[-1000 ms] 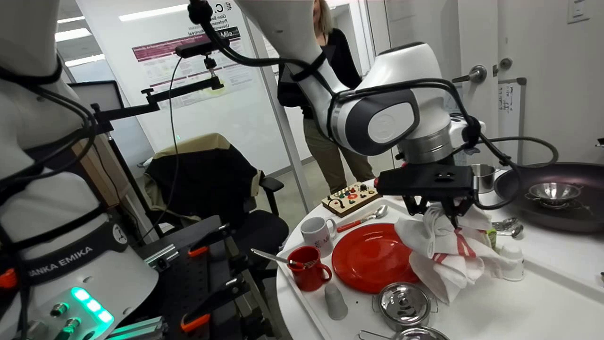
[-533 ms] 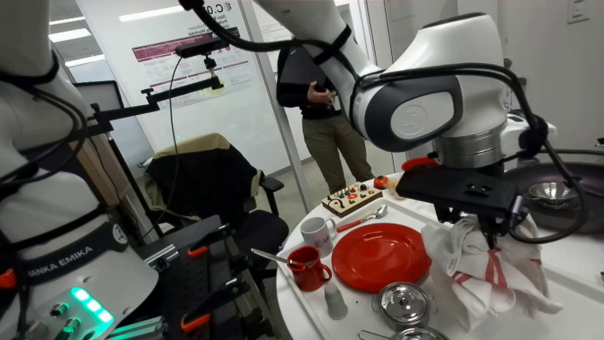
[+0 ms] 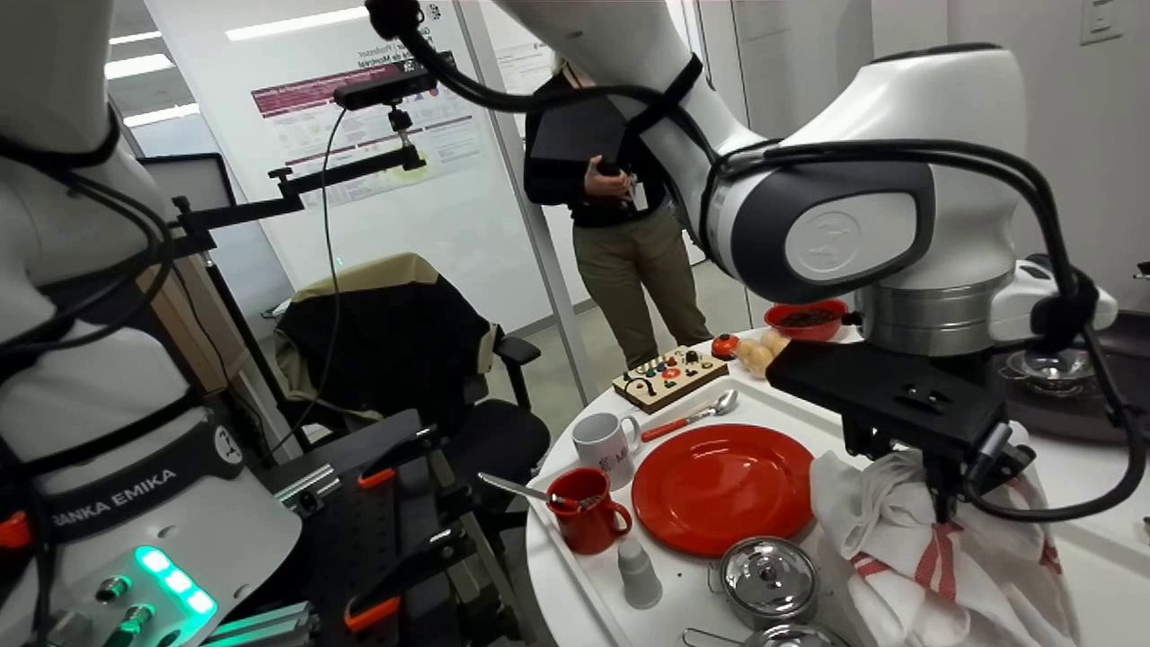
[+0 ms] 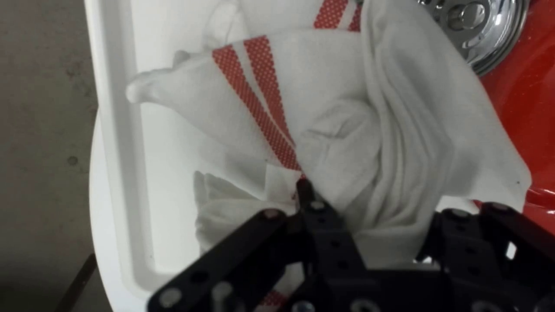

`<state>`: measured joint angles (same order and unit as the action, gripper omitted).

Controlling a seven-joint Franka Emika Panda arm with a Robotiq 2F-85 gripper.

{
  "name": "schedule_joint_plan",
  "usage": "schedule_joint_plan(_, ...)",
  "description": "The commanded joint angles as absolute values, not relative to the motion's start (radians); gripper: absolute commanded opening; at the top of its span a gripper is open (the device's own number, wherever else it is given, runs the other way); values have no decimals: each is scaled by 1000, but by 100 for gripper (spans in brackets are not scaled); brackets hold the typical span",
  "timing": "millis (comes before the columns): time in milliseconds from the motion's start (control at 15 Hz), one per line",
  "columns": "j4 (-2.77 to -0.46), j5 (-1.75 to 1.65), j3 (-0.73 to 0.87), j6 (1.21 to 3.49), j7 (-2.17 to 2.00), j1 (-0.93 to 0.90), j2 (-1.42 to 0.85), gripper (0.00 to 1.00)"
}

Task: Use the white towel to wipe the pan

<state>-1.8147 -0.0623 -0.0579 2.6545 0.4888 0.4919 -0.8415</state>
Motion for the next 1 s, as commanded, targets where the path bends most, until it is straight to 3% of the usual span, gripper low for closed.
schedule_joint_plan(0,-1731,-32,-29,2573,448,463,-898,6)
schedule_joint_plan(933,-1582,12,2,2444,398,473,-987,7)
